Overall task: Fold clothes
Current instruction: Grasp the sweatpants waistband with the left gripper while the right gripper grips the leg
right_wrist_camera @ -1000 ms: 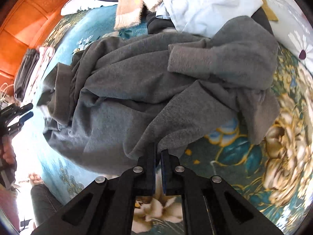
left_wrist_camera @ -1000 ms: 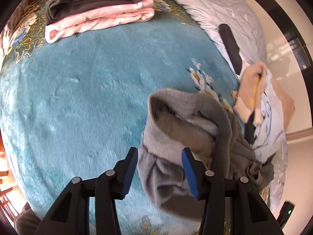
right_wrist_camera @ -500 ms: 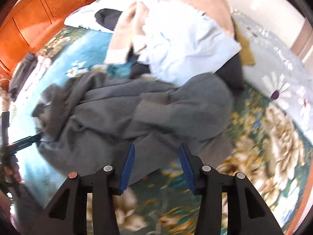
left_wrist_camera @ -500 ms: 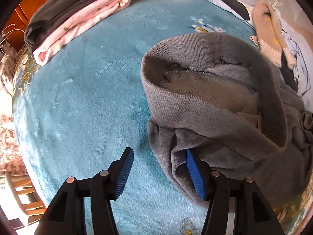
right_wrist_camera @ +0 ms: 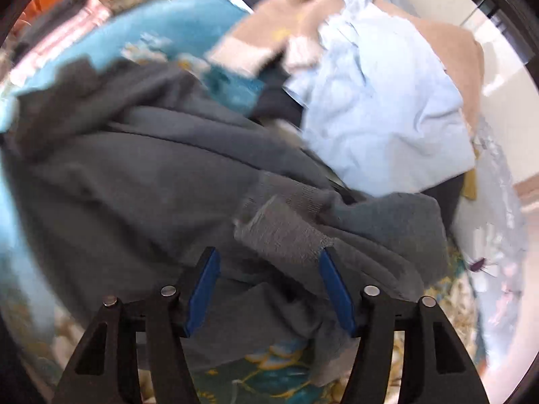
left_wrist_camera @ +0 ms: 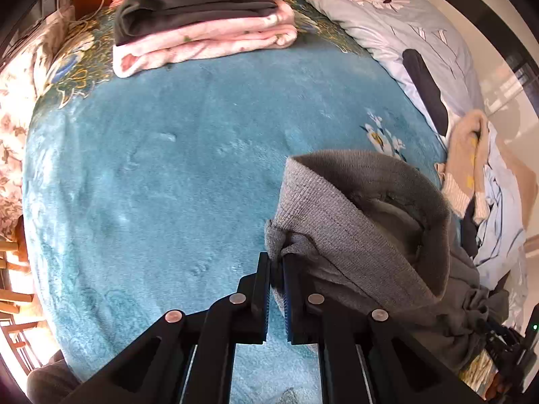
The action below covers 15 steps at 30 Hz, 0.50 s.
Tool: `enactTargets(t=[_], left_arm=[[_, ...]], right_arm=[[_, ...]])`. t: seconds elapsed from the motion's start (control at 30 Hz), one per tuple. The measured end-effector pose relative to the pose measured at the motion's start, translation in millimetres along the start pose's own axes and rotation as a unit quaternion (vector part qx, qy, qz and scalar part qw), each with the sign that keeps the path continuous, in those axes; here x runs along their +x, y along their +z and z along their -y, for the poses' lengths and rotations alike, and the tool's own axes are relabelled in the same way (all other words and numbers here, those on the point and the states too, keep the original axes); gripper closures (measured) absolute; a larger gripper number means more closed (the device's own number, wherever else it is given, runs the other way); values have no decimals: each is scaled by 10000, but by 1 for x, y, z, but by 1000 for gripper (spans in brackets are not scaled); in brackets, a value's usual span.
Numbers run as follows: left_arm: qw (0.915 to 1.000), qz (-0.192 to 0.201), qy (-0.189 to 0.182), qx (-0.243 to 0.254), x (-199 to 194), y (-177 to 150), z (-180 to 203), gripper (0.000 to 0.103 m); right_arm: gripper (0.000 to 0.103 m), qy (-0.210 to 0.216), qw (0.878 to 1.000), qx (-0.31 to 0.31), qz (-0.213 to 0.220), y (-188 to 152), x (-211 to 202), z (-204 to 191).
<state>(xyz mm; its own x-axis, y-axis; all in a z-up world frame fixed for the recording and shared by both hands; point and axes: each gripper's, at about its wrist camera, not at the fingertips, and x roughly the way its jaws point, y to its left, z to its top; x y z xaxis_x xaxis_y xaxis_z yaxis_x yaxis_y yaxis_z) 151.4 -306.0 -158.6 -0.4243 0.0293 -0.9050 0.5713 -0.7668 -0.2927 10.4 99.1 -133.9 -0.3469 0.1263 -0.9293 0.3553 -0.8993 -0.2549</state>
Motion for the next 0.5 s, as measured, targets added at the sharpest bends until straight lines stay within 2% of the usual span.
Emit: enactTargets(t=[0.03, 0.07, 0.17, 0.27, 0.4, 0.5], left_arm=[[10000, 9, -10, -44, 0, -2, -2, 96], [9999, -5, -34, -111, 1, -4, -4, 96], [9995, -95, -116, -266, 7, -7, -8, 96], [9993, -135, -182, -303, 6, -7, -10, 96], [9988, -147, -274, -384, 4, -10, -14, 96], [9984, -209, -305, -419, 3, -13, -16, 96]], right_arm=[[94, -8, 9997, 236, -44, 1, 0, 8], [98, 87, 9984, 553, -30, 1, -3, 20], [99, 90, 9919, 1234, 291, 1, -30, 64], [99, -290, 9809, 1788, 704, -2, -63, 116], [99, -1210, 9499, 2717, 962, -16, -87, 195], [99, -1697, 9220, 3370, 871, -36, -81, 243]])
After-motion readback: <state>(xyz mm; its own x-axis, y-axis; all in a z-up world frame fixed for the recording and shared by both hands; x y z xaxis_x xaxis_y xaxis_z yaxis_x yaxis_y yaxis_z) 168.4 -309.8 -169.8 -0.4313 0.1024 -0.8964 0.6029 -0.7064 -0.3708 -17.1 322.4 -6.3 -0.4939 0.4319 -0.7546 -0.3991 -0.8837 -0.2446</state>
